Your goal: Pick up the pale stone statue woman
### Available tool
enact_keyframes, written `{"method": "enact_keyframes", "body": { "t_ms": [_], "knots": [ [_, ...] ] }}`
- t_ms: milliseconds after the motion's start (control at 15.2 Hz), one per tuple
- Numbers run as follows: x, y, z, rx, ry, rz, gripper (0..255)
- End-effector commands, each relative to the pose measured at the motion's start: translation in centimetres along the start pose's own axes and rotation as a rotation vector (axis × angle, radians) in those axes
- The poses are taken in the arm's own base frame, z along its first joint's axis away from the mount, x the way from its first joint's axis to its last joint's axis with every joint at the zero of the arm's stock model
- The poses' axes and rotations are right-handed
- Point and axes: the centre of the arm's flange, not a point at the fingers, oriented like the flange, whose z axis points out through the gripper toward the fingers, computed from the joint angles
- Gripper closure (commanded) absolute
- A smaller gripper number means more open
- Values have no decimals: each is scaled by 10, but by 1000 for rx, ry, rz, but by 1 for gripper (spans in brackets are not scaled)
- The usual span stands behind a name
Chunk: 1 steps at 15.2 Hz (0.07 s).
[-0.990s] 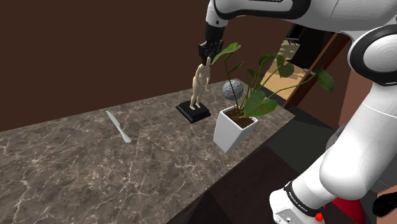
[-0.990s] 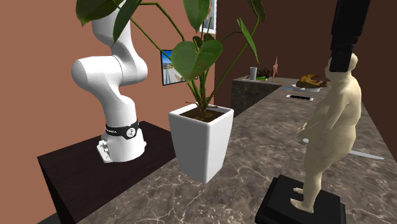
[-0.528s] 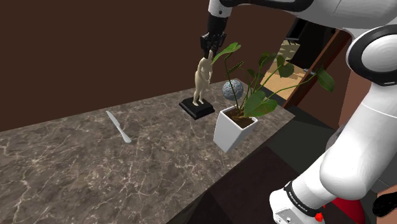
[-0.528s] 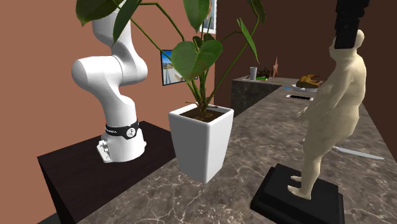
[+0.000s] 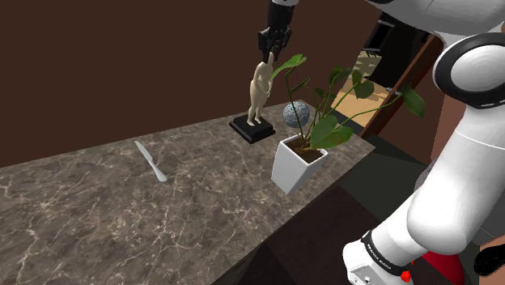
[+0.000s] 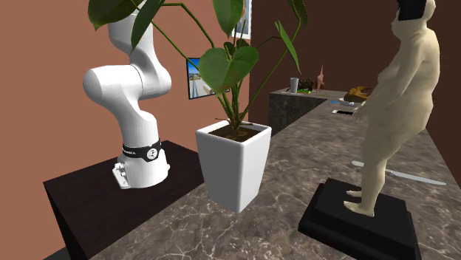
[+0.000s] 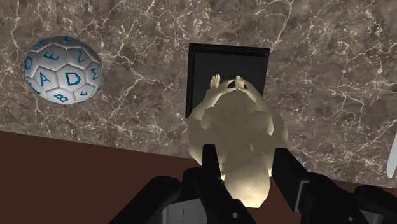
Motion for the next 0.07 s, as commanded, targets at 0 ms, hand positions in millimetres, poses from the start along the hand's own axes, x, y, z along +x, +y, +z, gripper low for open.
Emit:
{"method": "enact_keyframes", "body": {
  "t_ms": [0],
  "knots": [
    [-1,0,-4,0,2,0,255]
  ]
}}
